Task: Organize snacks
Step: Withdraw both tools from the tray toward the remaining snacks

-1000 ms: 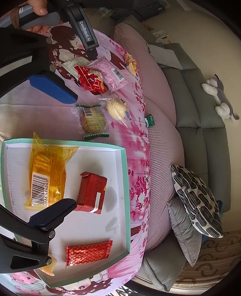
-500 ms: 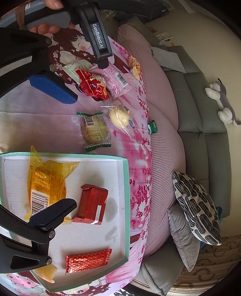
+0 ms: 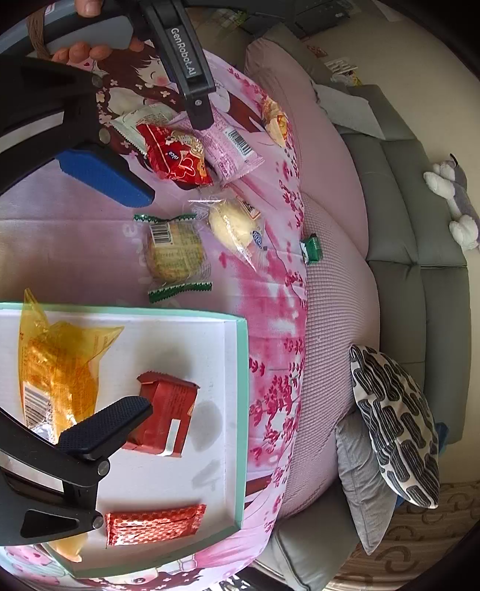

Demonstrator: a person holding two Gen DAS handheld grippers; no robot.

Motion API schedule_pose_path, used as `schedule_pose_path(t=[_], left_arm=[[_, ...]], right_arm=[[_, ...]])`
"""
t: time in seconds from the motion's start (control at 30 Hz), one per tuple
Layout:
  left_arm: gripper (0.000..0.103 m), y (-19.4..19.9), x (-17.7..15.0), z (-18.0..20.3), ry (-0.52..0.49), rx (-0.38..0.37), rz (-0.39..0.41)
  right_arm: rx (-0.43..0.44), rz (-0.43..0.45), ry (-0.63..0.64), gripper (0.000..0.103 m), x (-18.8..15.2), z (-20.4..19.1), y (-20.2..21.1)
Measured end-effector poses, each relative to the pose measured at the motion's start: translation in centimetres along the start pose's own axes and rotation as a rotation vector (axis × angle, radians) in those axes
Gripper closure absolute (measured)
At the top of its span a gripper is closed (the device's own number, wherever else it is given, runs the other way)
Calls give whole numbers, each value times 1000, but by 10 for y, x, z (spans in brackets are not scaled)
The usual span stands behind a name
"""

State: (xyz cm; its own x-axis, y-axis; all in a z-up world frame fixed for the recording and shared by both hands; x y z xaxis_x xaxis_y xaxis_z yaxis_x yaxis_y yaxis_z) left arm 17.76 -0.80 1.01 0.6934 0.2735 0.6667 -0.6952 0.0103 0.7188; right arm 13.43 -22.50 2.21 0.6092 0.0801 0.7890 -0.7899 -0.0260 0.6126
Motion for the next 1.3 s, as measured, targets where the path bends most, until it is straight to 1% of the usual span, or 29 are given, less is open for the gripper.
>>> schedule_pose_path(t=[0.1,0.23,0.33,0.4,0.53,0.6,0.7,0.77,0.9,0.93,0.97,1.0,1.1,1.17,1.27,1.3], left_arm=[[3,-2,3,3,8,-8,25],[3,-5,5,3,25,-31,29],[3,-10,1,9,8,-52,-8],[3,-12,-1,14,-5,-56,-28],[3,-10,-2,25,-11,-71,-28],[3,-11,-4,29,-17,-75,-28],[3,-14,-8,32,-18,-82,-46],[3,-16,-11,33,-12,-87,-63],[3,-19,-16,36,-16,-82,-94],[5,-20,-17,37,-15,-83,-106],[7,-21,-17,39,-14,-89,-111],[9,-21,-16,40,-15,-90,-114],[13,-23,-17,41,-17,-90,-128],[16,-26,-18,42,-19,-92,-139],[19,-30,-22,41,-18,-91,-157],[24,-31,-24,40,-19,-91,-165]], right_arm=[[18,-10,11,0,5,-7,-7],[9,-2,-1,0,11,-8,-14],[5,3,-14,0,14,-6,-19],[-7,-12,-11,0,13,-4,-23],[19,-38,14,0,9,-6,-28],[17,-50,34,0,7,-6,-29],[24,-25,38,0,9,-5,-26],[32,-24,71,0,10,-8,-26],[54,-49,144,0,12,-19,-29],[59,-54,155,1,12,-22,-30],[70,-60,163,6,12,-24,-32],[82,-69,167,13,11,-27,-34],[112,-95,172,26,6,-34,-41],[122,-100,177,30,3,-39,-44],[133,-116,175,41,-2,-44,-50],[137,-122,176,42,-3,-45,-52]])
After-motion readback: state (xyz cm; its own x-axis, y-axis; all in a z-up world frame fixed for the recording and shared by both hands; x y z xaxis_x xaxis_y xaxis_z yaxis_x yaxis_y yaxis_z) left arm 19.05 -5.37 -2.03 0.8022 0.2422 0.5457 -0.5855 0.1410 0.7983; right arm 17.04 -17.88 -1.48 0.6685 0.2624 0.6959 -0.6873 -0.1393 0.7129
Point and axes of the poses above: each gripper's, at about its wrist camera, not at the fingertips, and y roughly against the way its jaws point, z to its right, x to its top, the point moved 7 cm from there along -y, roughly the way its jaws point, and after that the axes turned 13 degrees about z, right-handed, at the moved point
